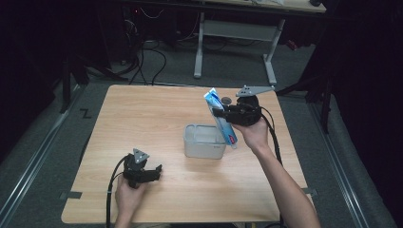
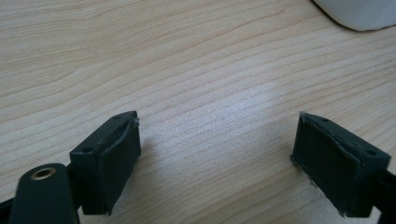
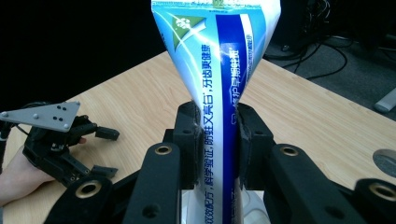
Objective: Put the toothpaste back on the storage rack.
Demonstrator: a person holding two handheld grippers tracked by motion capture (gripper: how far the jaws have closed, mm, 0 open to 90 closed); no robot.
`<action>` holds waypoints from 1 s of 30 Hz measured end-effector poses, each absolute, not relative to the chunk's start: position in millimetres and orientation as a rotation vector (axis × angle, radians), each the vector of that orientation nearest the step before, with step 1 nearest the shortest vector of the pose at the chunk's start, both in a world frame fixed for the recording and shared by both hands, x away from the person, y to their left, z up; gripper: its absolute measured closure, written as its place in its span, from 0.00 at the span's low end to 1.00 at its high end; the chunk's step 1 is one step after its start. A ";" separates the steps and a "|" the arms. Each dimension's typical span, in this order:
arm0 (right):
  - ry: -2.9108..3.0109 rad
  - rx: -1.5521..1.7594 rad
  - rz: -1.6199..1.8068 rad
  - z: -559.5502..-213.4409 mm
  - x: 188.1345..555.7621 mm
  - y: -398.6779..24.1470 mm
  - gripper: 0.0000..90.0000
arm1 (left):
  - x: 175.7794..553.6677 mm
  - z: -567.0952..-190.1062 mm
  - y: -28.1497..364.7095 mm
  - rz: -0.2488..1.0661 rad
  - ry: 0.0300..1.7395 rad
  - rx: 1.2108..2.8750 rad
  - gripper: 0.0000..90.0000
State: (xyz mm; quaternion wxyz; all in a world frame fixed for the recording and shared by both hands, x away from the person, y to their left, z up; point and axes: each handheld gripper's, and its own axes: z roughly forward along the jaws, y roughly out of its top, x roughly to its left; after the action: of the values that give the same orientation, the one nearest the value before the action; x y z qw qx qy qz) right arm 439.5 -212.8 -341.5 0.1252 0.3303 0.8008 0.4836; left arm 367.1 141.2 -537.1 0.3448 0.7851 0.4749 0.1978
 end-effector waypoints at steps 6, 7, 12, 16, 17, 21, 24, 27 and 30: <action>2.327 0.958 1.424 -339.5 446.7 -202.6 0.81 | 367.1 -537.1 141.2 0.514 1.234 2.039 0.17; 2.327 0.961 1.427 -338.9 447.4 -201.4 0.81 | 367.1 -537.1 141.1 0.514 1.234 2.038 0.17; 2.319 0.950 1.445 -334.8 452.1 -193.7 0.81 | 367.0 -537.1 141.2 0.514 1.233 2.039 0.17; 2.323 0.943 1.441 -332.3 455.8 -185.8 0.81 | 366.9 -537.1 141.1 0.514 1.233 2.039 0.17; 2.320 0.941 1.444 -331.8 457.0 -183.3 0.81 | 366.9 -537.1 141.1 0.513 1.233 2.039 0.17; 2.316 0.947 1.458 -333.6 459.8 -177.7 0.81 | 366.9 -537.1 141.1 0.514 1.232 2.039 0.17; 2.320 0.955 1.464 -336.5 463.4 -173.1 0.81 | 366.8 -537.1 141.1 0.514 1.232 2.039 0.17; 2.315 0.958 1.456 -338.9 467.1 -169.0 0.81 | 366.9 -537.0 141.2 0.514 1.232 2.041 0.17; 2.312 0.974 1.463 -341.5 470.5 -167.0 0.81 | 366.9 -537.1 141.1 0.515 1.232 2.040 0.17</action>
State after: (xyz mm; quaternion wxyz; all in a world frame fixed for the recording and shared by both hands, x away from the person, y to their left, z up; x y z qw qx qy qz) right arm 470.5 -167.0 -341.5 0.1184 0.3329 0.7904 0.5003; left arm 366.9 141.1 -537.1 0.3446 0.7854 0.4744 0.1984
